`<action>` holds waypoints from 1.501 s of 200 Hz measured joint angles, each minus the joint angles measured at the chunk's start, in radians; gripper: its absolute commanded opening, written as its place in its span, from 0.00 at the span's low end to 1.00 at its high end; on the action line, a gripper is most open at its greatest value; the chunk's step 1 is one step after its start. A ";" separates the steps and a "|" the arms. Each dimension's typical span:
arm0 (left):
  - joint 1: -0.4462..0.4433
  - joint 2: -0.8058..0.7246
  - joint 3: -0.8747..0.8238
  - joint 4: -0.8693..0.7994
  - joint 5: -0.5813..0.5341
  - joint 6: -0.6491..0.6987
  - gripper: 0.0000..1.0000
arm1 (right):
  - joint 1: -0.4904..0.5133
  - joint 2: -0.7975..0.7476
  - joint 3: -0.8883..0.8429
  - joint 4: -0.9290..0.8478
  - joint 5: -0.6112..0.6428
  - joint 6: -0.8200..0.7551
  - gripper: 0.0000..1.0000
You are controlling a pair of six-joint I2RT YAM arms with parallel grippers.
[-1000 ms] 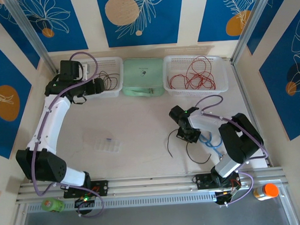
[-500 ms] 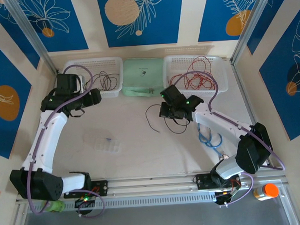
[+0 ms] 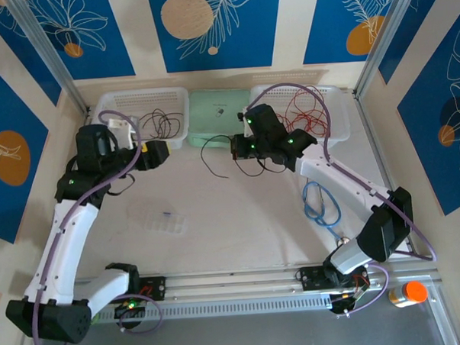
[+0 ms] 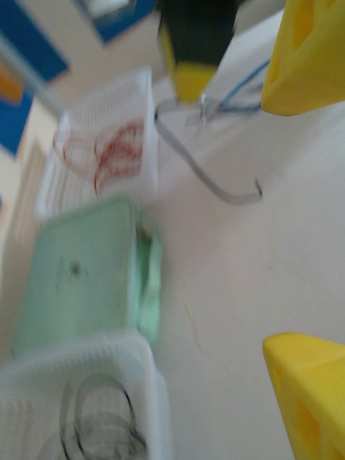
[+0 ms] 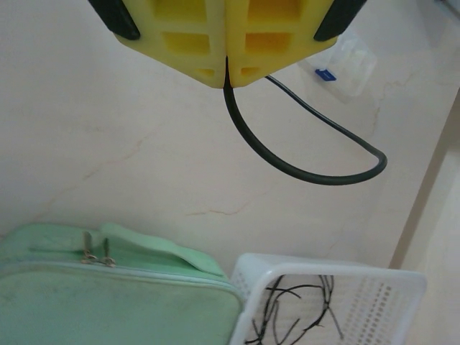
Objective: Untangle the cables
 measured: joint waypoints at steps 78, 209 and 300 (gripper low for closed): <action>-0.236 0.123 -0.014 0.148 0.092 0.317 0.87 | 0.013 0.012 0.056 -0.017 -0.073 -0.093 0.00; -0.260 0.295 0.042 0.182 -0.034 0.483 0.26 | 0.016 -0.051 0.050 -0.026 -0.090 -0.108 0.00; -0.263 0.314 0.132 0.166 -0.382 0.412 0.00 | 0.014 -0.090 -0.019 -0.021 -0.083 -0.071 0.61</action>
